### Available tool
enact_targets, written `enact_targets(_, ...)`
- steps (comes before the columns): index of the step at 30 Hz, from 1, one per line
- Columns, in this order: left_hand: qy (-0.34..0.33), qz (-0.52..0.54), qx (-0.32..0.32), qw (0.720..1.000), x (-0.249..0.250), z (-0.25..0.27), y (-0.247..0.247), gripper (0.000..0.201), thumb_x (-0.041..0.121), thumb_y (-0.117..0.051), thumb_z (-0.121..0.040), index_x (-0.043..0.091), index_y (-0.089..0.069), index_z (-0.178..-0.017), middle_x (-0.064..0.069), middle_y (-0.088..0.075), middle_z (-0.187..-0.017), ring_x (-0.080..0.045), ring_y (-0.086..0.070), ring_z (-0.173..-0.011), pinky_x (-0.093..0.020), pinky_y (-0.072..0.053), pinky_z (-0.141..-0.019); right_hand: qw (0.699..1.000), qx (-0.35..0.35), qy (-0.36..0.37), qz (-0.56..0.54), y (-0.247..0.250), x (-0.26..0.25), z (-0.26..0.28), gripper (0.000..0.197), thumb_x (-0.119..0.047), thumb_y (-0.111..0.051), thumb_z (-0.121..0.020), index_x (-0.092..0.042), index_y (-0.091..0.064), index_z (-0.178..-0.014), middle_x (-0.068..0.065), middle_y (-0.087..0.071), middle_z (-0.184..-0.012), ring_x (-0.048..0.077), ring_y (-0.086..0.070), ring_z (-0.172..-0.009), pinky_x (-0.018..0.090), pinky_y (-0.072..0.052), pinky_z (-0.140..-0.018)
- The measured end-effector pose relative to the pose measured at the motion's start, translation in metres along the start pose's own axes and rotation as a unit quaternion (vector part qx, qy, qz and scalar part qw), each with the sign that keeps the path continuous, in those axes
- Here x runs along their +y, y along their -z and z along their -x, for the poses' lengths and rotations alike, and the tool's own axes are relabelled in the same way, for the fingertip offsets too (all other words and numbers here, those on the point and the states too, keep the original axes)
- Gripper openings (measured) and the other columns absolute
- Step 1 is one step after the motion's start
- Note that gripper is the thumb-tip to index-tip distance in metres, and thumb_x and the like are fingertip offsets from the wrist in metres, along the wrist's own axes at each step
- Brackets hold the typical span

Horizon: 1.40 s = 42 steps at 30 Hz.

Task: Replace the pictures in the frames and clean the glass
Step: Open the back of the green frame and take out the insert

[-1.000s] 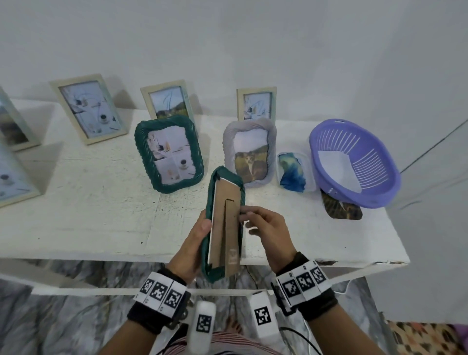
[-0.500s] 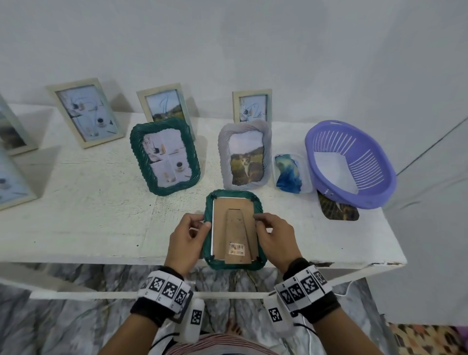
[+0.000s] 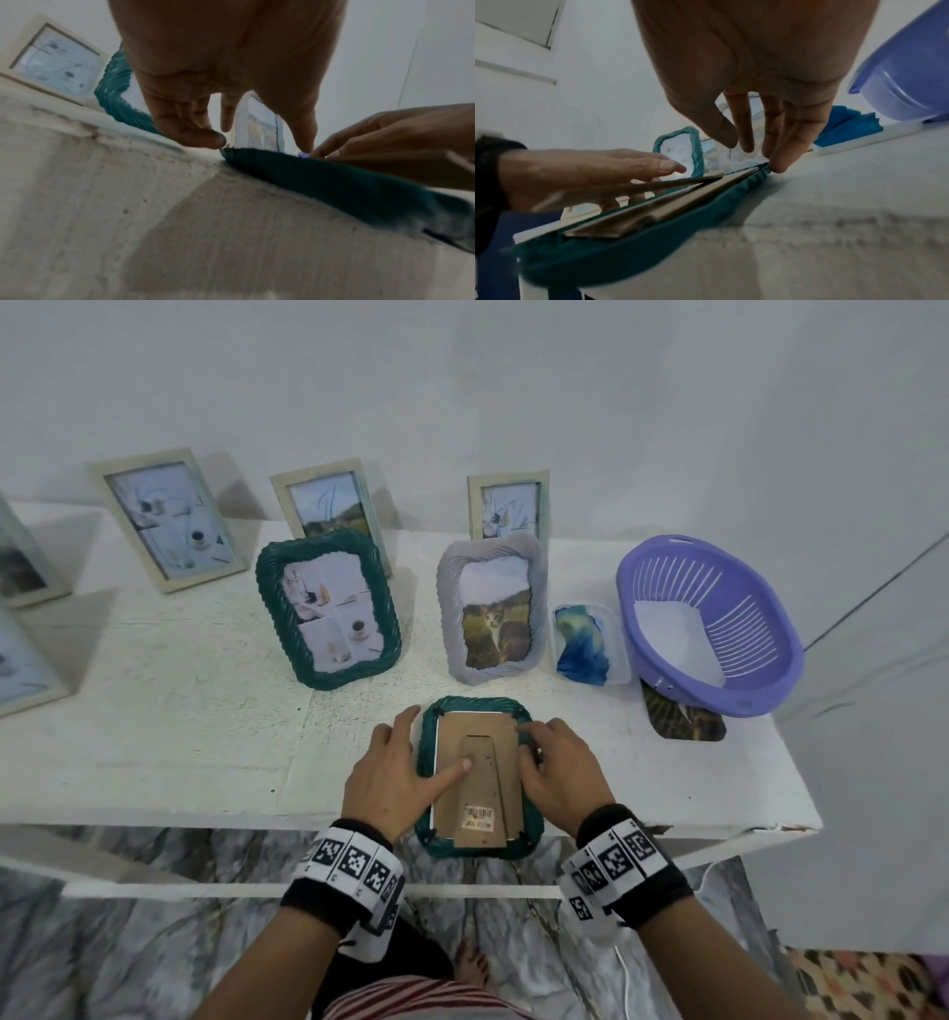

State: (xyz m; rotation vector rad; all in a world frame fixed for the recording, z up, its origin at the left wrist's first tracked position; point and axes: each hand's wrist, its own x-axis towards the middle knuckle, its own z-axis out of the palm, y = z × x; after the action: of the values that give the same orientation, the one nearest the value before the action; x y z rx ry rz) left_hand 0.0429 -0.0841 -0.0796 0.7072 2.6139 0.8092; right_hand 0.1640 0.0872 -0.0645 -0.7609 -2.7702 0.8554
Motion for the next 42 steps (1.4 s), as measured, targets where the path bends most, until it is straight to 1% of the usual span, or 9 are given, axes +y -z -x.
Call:
enact_targets(6,-0.013,-0.069,-0.042,0.997,0.008,-0.003,-0.002,0.089,0.076,-0.062,-0.073,0.032,-0.035,-0.144,0.0,-0.044,-0.126,-0.024,-0.06,-0.107,-0.034,-0.048,-0.08,0.994,-0.074,0.016,0.081,0.003,0.001,-0.022,0.049,-0.018,-0.046,-0.093,-0.018,-0.042,-0.142,0.014,-0.046,-0.113,0.034,-0.049,-0.099,0.041,-0.045,-0.087)
enact_targets(12,-0.014,-0.073,-0.042,0.996,0.006,-0.004,-0.004,0.089,0.077,-0.061,-0.073,0.033,-0.033,-0.145,-0.001,-0.043,-0.125,-0.024,-0.06,-0.105,-0.034,-0.049,-0.08,0.98,-0.1,0.06,0.159,0.011,-0.002,-0.027,0.035,-0.016,-0.043,-0.094,-0.011,-0.056,-0.126,0.013,-0.047,-0.11,0.03,-0.044,-0.093,0.037,-0.037,-0.082)
enact_targets(15,-0.016,-0.076,-0.037,0.996,0.006,-0.004,-0.005,0.088,0.076,-0.061,-0.074,0.033,-0.032,-0.145,-0.001,-0.044,-0.124,-0.024,-0.06,-0.106,-0.035,-0.049,-0.078,0.957,-0.039,0.169,0.234,0.019,-0.007,-0.023,0.026,-0.007,-0.077,-0.064,-0.005,-0.069,-0.088,0.009,-0.061,-0.082,0.025,-0.053,-0.069,0.031,-0.046,-0.061)
enact_targets(18,-0.019,-0.079,-0.036,0.996,0.004,-0.005,-0.007,0.088,0.076,-0.06,-0.074,0.032,-0.032,-0.145,-0.001,-0.044,-0.126,-0.023,-0.06,-0.106,-0.034,-0.049,-0.077,0.95,-0.032,0.188,0.246,0.021,-0.005,-0.02,0.032,-0.008,-0.085,-0.042,-0.01,-0.066,-0.068,0.005,-0.059,-0.067,0.02,-0.05,-0.054,0.024,-0.044,-0.047)
enact_targets(20,-0.023,-0.077,-0.037,0.996,0.003,-0.006,-0.008,0.088,0.076,-0.06,-0.074,0.032,-0.031,-0.145,-0.001,-0.044,-0.127,-0.024,-0.06,-0.106,-0.034,-0.049,-0.077,0.956,-0.04,0.171,0.236,0.019,-0.001,-0.019,0.019,-0.015,-0.076,-0.063,-0.007,-0.067,-0.078,0.008,-0.06,-0.074,0.023,-0.05,-0.061,0.028,-0.049,-0.054)
enact_targets(22,-0.029,-0.07,-0.043,0.996,0.001,-0.008,-0.008,0.091,0.078,-0.059,-0.073,0.037,-0.026,-0.147,0.0,-0.044,-0.125,-0.024,-0.061,-0.103,-0.034,-0.049,-0.076,0.971,-0.072,0.119,0.193,0.016,0.001,-0.017,0.035,-0.033,-0.053,-0.086,-0.006,-0.063,-0.106,0.013,-0.057,-0.093,0.028,-0.049,-0.078,0.04,-0.05,-0.071)
enact_targets(25,-0.044,-0.093,-0.061,0.993,0.0,-0.013,-0.006,0.092,0.082,-0.054,-0.073,0.046,-0.018,-0.149,0.002,-0.042,-0.114,-0.022,-0.061,-0.097,-0.032,-0.049,-0.074,0.975,-0.103,0.072,0.184,0.006,0.001,-0.011,0.069,-0.068,-0.03,-0.082,-0.026,-0.048,-0.134,0.014,-0.048,-0.108,0.031,-0.046,-0.091,0.043,-0.047,-0.08)
enact_targets(34,-0.089,-0.194,-0.04,0.976,0.005,-0.01,-0.009,0.089,0.08,-0.042,-0.081,0.033,-0.02,-0.153,-0.003,-0.041,-0.115,-0.022,-0.05,-0.105,-0.035,-0.05,-0.077,0.966,-0.06,0.071,0.242,-0.003,-0.001,-0.008,0.067,-0.069,-0.035,-0.075,-0.03,-0.06,-0.123,0.013,-0.052,-0.101,0.032,-0.05,-0.085,0.041,-0.046,-0.069)
enact_targets(42,-0.109,-0.196,0.008,0.975,-0.006,-0.01,-0.017,0.104,0.087,-0.02,-0.069,0.023,-0.037,-0.15,-0.004,-0.049,-0.109,-0.023,-0.044,-0.102,-0.035,-0.042,-0.084,0.964,-0.073,0.074,0.245,0.001,0.004,-0.006,0.067,-0.073,-0.031,-0.077,-0.035,-0.058,-0.126,0.011,-0.053,-0.107,0.031,-0.051,-0.086,0.04,-0.044,-0.07)
